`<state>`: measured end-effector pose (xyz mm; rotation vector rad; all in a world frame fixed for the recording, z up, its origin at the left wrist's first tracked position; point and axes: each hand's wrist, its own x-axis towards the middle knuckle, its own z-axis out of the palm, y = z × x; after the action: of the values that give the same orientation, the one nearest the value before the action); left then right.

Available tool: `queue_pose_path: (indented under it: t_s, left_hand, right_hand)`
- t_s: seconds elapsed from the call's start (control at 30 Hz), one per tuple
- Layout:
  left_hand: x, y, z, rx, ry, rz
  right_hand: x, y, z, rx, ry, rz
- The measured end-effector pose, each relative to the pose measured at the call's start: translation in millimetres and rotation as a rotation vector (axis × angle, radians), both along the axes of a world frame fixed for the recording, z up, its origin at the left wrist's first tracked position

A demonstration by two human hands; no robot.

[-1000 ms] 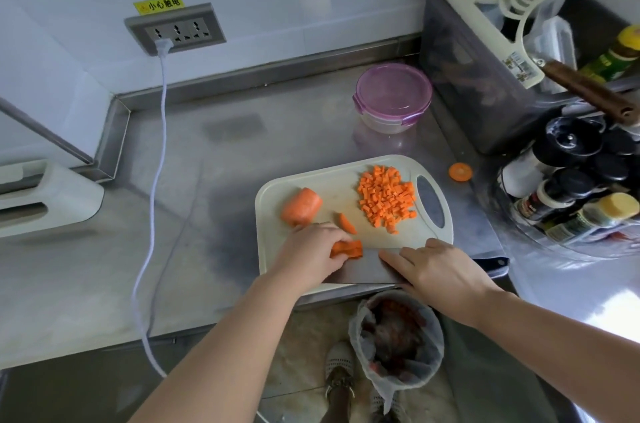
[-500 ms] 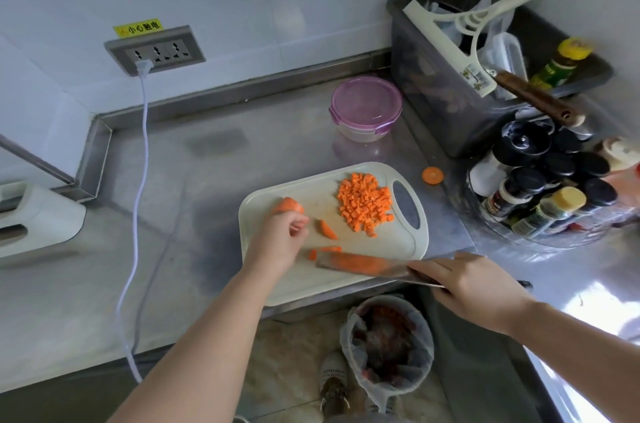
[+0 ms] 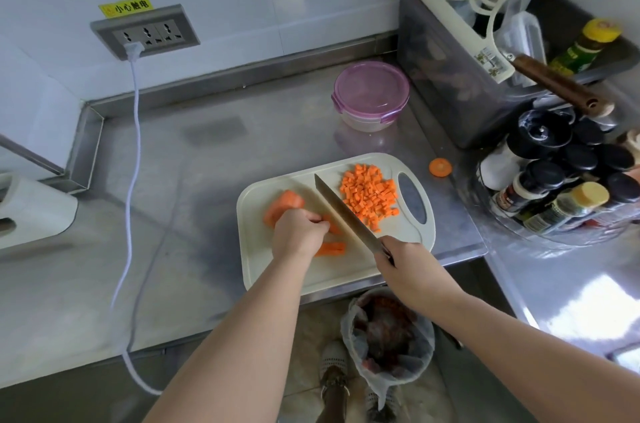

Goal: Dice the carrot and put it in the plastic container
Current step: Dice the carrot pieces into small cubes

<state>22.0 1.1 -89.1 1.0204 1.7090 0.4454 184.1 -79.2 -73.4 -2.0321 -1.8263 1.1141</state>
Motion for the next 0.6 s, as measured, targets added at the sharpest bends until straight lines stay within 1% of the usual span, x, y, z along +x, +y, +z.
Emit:
queue_pose_path:
  t_s: [0.23,0.33,0.43,0.6]
  left_hand:
    - [3.8,5.8,-6.6,-0.018,-0.039,0.134]
    - [5.5,3.4,-3.3,-0.029,-0.077,0.165]
    - [4.6,3.2,-6.8,-0.032,-0.069,0.188]
    - [5.1,7.3,-4.9,-0.059,-0.056,0.152]
  right_hand:
    - [-11.9,6.6,2.7,-0.043,-0.029,0.043]
    - [-14.2,9.8,5.7,-0.05,-0.036,0.062]
    - [-13.4,9.1,7.0,-0.058,-0.049,0.069]
    - [-13.7,5.6,12.9,0.072,-0.109,0.05]
